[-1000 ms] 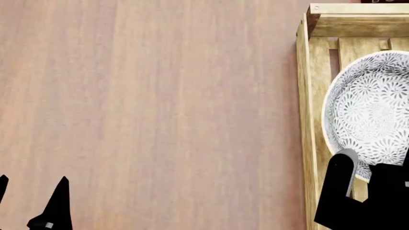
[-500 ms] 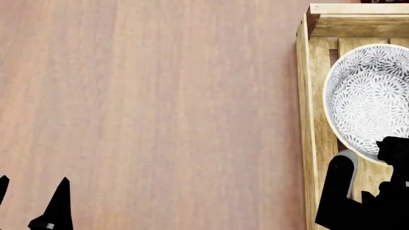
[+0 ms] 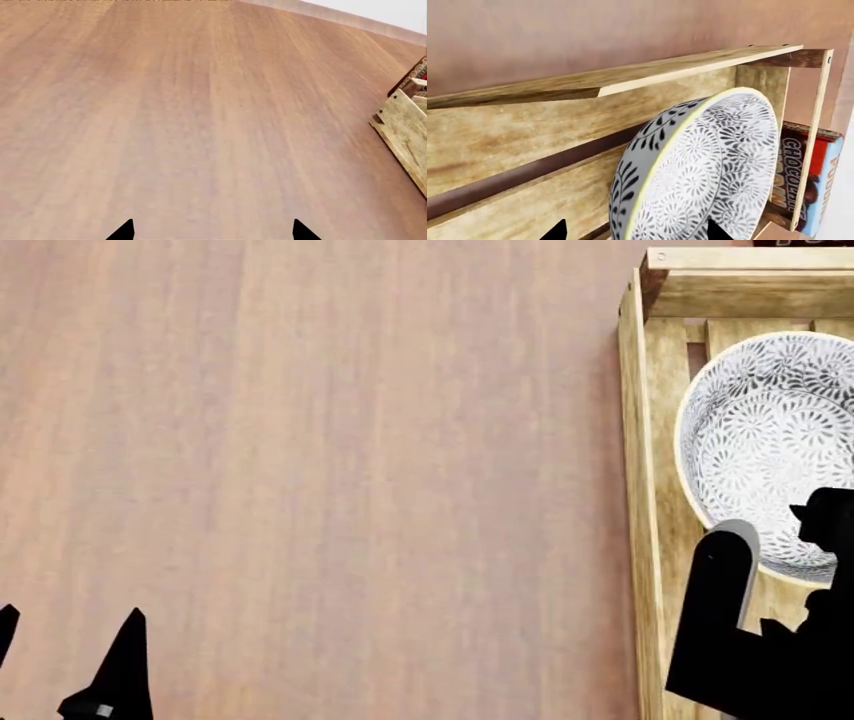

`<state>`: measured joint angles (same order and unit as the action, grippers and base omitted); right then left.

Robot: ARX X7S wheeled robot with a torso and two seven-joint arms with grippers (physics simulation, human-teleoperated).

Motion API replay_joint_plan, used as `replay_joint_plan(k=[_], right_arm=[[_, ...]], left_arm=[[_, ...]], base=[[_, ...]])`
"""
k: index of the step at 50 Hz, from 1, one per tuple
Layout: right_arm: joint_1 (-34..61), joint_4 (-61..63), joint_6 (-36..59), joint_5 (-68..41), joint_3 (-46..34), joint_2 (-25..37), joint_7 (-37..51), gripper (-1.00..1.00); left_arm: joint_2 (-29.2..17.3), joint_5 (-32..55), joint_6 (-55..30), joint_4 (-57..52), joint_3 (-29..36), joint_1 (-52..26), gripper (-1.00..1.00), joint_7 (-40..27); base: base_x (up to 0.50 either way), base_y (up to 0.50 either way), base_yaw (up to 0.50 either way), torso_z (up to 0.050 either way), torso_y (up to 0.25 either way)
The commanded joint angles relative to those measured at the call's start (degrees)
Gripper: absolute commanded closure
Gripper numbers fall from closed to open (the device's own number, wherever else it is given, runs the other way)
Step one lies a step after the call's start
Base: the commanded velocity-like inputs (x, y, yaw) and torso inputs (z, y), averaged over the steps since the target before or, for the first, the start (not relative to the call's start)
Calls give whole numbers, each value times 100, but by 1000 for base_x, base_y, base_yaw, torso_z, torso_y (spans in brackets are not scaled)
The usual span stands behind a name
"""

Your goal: Pick up the bowl on the left and put it in the tray.

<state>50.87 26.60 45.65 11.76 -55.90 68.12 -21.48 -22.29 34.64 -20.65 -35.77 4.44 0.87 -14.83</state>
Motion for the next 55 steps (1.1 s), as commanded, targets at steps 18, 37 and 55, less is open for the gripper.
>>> replay_joint_plan(k=[18, 37, 55], right_arm=[[366, 1364, 274, -755, 844, 877, -245, -100], [-134, 3339, 140, -3433, 1199, 2187, 4638, -100], [-2997, 2065, -6715, -2079, -1633, 2186, 9551, -100]], left_arm=[[-53, 38, 4, -82, 36, 2, -100, -64], [-127, 106, 114, -167, -94, 54, -100, -86], [-436, 525, 1242, -535, -461, 977, -100, 1095]], base=[[0, 0, 0, 0, 0], [0, 0, 0, 0, 0], [0, 0, 0, 0, 0]])
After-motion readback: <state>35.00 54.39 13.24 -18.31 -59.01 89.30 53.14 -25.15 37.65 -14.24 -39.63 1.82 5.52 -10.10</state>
